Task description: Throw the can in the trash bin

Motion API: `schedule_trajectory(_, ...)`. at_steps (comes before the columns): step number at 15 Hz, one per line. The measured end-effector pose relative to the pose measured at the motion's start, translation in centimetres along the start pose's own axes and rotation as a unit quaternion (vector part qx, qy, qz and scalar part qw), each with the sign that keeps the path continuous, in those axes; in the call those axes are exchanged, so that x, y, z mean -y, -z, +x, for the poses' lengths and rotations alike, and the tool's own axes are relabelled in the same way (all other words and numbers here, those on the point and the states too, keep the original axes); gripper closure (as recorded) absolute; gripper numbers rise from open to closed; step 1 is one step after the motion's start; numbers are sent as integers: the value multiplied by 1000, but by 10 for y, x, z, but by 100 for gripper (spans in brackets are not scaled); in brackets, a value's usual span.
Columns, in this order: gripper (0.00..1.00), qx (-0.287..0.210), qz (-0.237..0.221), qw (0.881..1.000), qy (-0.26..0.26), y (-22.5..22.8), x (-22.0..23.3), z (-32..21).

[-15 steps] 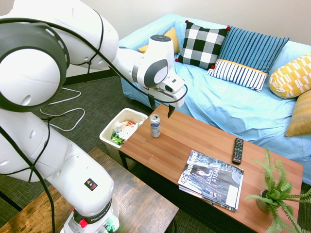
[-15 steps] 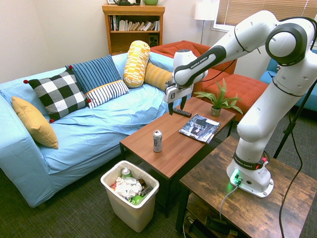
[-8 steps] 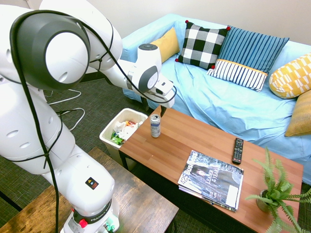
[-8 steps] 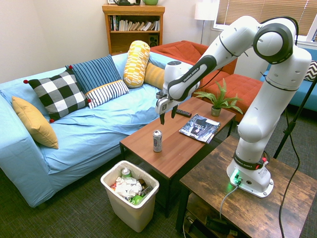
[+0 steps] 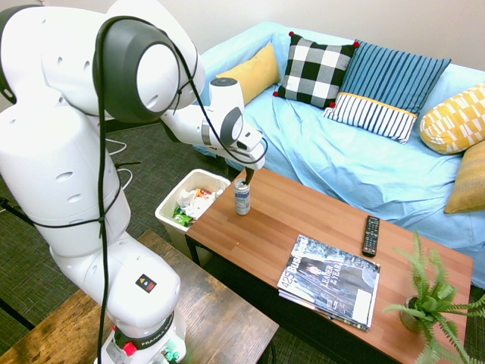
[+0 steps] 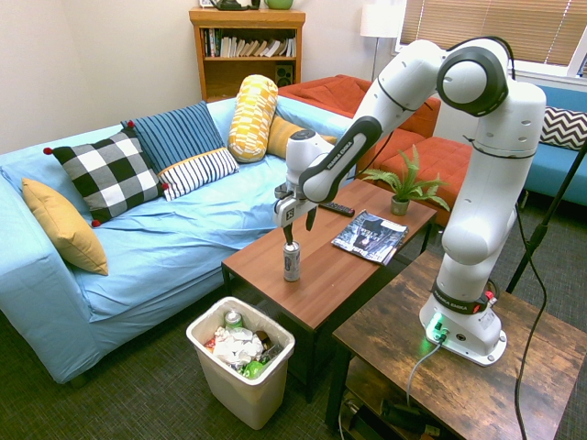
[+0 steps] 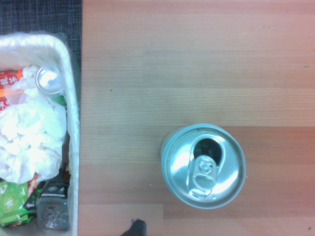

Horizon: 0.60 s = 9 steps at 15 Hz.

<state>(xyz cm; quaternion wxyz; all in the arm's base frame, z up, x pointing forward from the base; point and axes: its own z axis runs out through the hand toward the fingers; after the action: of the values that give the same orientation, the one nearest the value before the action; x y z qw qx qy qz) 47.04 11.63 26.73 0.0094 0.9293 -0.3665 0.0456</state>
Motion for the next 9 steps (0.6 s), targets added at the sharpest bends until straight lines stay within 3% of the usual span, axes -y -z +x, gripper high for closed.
schedule_trajectory(9,0,20,-29,999,-13,-57,12,6)
